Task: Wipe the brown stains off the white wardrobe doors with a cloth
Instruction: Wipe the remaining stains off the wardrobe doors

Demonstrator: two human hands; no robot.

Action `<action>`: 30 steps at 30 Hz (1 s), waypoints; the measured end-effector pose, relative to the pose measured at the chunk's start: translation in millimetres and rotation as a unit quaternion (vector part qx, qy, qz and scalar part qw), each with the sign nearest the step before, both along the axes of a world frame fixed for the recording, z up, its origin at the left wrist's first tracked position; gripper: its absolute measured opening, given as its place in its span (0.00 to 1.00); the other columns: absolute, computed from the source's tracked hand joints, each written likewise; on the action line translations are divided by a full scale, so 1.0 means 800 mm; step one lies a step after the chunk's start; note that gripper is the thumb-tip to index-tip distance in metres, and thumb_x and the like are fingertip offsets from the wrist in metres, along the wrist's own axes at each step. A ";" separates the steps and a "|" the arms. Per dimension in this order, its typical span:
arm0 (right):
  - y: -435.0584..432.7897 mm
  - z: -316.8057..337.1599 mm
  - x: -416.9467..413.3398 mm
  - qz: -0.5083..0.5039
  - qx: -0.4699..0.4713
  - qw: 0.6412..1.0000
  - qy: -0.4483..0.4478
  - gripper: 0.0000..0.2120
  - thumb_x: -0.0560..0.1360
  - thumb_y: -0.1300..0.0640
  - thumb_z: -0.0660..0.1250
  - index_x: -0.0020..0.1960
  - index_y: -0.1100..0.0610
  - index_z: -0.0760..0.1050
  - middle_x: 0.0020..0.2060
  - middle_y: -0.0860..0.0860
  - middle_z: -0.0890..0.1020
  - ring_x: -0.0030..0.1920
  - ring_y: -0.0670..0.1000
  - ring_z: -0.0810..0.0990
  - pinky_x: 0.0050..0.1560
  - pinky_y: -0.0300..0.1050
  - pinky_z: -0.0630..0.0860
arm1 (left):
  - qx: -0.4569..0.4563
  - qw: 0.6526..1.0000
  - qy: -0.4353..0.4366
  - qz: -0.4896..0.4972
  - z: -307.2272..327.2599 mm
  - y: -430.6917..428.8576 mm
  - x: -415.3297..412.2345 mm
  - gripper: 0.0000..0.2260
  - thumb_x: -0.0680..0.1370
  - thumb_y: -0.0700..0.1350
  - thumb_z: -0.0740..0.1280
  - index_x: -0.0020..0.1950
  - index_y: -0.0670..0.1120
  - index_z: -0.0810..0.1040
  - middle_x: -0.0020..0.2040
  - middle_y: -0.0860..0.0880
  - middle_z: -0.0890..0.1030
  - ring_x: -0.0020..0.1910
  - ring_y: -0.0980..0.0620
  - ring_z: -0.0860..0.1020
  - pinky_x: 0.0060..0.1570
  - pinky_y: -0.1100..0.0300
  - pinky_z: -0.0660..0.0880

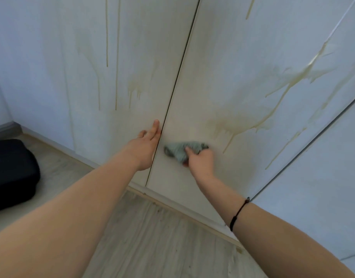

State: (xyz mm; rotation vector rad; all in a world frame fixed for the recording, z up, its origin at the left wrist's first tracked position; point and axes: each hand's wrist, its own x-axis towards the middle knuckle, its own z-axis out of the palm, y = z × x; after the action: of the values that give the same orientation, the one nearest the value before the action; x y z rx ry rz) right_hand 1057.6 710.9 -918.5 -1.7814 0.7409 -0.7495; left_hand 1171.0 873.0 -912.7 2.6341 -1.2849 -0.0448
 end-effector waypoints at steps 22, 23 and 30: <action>0.039 0.043 0.062 0.070 -0.128 0.982 0.121 0.12 0.79 0.53 0.64 0.45 0.59 0.80 0.32 0.53 0.84 0.32 0.52 0.85 0.39 0.56 0.83 | 0.012 0.999 -0.041 0.023 0.009 0.003 -0.006 0.37 0.75 0.33 0.62 0.81 0.46 0.53 0.82 0.46 0.49 0.56 0.41 0.78 0.49 0.50 0.75; 0.042 0.024 0.049 0.097 -0.126 0.969 0.188 0.10 0.79 0.55 0.63 0.45 0.59 0.80 0.30 0.53 0.84 0.30 0.51 0.84 0.38 0.54 0.83 | 0.017 0.999 -0.041 0.026 0.007 0.005 -0.006 0.37 0.75 0.32 0.62 0.82 0.46 0.52 0.82 0.47 0.47 0.54 0.42 0.78 0.47 0.51 0.75; 0.040 0.086 0.079 0.018 -0.167 0.986 0.009 0.15 0.80 0.50 0.63 0.42 0.57 0.80 0.26 0.47 0.82 0.29 0.44 0.83 0.36 0.48 0.82 | 0.034 0.995 -0.087 0.024 -0.002 0.007 -0.010 0.32 0.77 0.34 0.60 0.80 0.45 0.56 0.80 0.51 0.32 0.61 0.43 0.75 0.53 0.49 0.78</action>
State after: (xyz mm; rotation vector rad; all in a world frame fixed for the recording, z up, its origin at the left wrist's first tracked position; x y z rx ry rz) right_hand 1120.6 743.1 -849.5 -2.0990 0.6196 -0.8739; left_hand 1162.6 878.8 -914.3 2.7788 -1.2923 0.1543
